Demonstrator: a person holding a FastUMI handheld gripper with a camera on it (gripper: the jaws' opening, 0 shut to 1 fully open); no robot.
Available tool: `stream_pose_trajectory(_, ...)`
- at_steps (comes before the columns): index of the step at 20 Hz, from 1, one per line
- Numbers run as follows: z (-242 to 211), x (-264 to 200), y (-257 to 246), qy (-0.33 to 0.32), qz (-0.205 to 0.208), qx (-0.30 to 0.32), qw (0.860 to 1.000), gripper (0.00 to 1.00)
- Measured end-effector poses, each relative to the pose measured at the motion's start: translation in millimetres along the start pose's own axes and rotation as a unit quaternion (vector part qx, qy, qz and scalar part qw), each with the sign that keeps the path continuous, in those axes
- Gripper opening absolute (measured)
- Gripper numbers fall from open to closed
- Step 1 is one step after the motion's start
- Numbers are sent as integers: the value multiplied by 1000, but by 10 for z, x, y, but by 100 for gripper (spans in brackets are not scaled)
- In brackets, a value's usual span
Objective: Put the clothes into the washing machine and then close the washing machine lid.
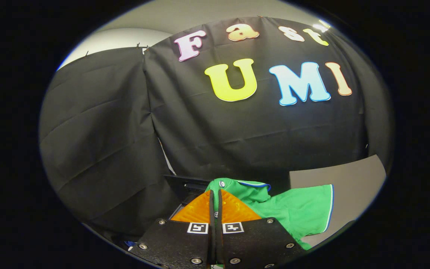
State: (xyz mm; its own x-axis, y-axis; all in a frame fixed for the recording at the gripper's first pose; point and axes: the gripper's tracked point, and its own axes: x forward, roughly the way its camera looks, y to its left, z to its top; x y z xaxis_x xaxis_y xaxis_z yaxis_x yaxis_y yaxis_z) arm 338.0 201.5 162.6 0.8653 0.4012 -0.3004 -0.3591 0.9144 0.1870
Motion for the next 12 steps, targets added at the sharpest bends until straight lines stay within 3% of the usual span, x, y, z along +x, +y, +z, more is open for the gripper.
stream_pose_trajectory(12, -667, 506, 763, 38, 34, 1, 999, 0)
